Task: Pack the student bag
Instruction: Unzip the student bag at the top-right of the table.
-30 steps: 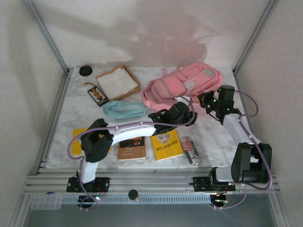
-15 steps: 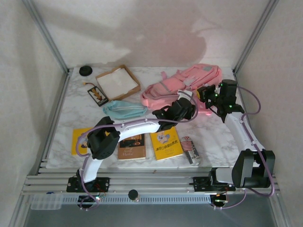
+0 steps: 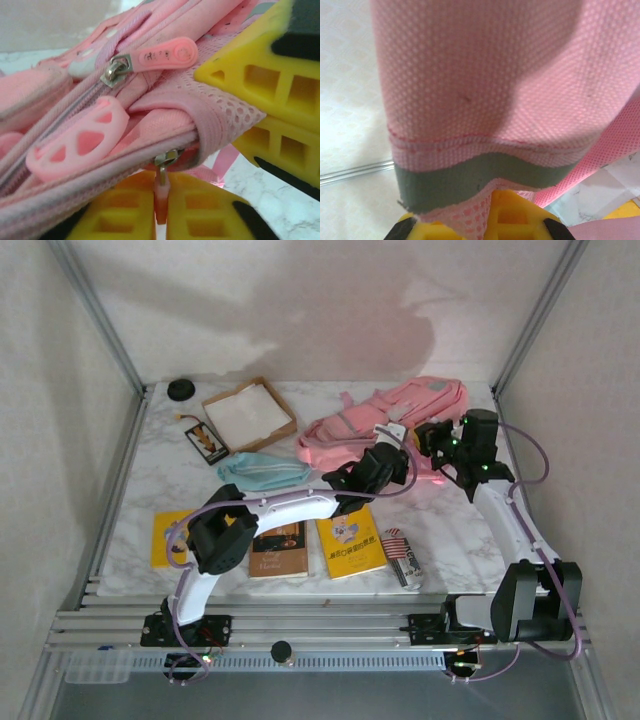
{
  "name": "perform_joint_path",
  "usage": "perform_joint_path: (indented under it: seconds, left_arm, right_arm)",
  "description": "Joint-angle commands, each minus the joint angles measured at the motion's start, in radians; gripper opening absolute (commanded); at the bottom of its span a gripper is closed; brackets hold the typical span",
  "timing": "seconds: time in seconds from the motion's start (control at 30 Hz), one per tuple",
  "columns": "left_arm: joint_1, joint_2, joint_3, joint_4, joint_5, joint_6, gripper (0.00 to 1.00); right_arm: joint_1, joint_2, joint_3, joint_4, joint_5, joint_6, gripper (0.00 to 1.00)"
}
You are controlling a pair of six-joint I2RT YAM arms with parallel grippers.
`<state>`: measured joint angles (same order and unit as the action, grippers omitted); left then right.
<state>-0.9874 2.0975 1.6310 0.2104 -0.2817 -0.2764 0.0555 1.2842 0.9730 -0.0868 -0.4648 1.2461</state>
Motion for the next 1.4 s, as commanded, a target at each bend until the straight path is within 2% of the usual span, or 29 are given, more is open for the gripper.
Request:
perform_joint_path:
  seconds: [0.0, 0.03, 0.3, 0.47, 0.57, 0.7, 0.8, 0.9, 0.93, 1.03, 1.07, 1.17, 1.27, 1.37]
  left_arm:
    - [0.028, -0.024, -0.046, 0.068, -0.024, 0.009, 0.04]
    - [0.031, -0.035, -0.065, 0.081, -0.014, 0.004, 0.0]
    - [0.044, -0.116, -0.201, 0.097, 0.001, -0.046, 0.0]
    - [0.062, -0.174, -0.284, 0.052, 0.05, -0.109, 0.0]
    - [0.073, -0.207, -0.325, 0.003, 0.031, -0.147, 0.0]
    - [0.115, -0.259, -0.386, -0.071, 0.082, -0.217, 0.0]
    - [0.128, -0.306, -0.436, -0.103, 0.116, -0.217, 0.0]
    - [0.127, -0.321, -0.452, -0.069, 0.21, -0.207, 0.0]
    - [0.127, -0.311, -0.445, -0.038, 0.244, -0.206, 0.0]
    - [0.125, -0.253, -0.365, -0.008, 0.314, -0.218, 0.0]
    - [0.123, -0.232, -0.338, -0.004, 0.322, -0.222, 0.0]
    - [0.118, -0.185, -0.276, -0.016, 0.33, -0.241, 0.0]
    - [0.099, -0.172, -0.25, -0.025, 0.322, -0.244, 0.0]
    - [0.08, -0.174, -0.259, -0.023, 0.323, -0.235, 0.0]
  right_arm:
    - [0.011, -0.044, -0.008, 0.087, -0.035, -0.005, 0.0]
    - [0.012, -0.042, -0.012, 0.088, -0.035, -0.005, 0.0]
    - [-0.002, -0.03, -0.017, 0.093, -0.002, -0.038, 0.0]
    - [-0.058, -0.001, -0.016, 0.087, 0.0, -0.072, 0.0]
    - [-0.099, 0.033, 0.011, 0.072, -0.007, -0.123, 0.0]
    - [-0.172, 0.081, 0.038, 0.052, -0.031, -0.184, 0.0]
    - [-0.219, 0.138, 0.076, 0.028, -0.048, -0.236, 0.0]
    - [-0.22, 0.163, 0.089, 0.017, -0.027, -0.262, 0.0]
    - [-0.211, 0.159, 0.085, 0.016, -0.018, -0.267, 0.04]
    - [-0.178, 0.126, 0.09, -0.067, 0.021, -0.304, 0.45]
    - [-0.17, 0.104, 0.083, -0.102, 0.043, -0.318, 0.56]
    - [-0.139, 0.021, 0.025, -0.172, 0.067, -0.326, 0.79]
    - [-0.087, -0.055, -0.037, -0.271, 0.127, -0.298, 0.92]
    - [-0.026, -0.137, -0.179, -0.16, 0.088, -0.142, 0.99]
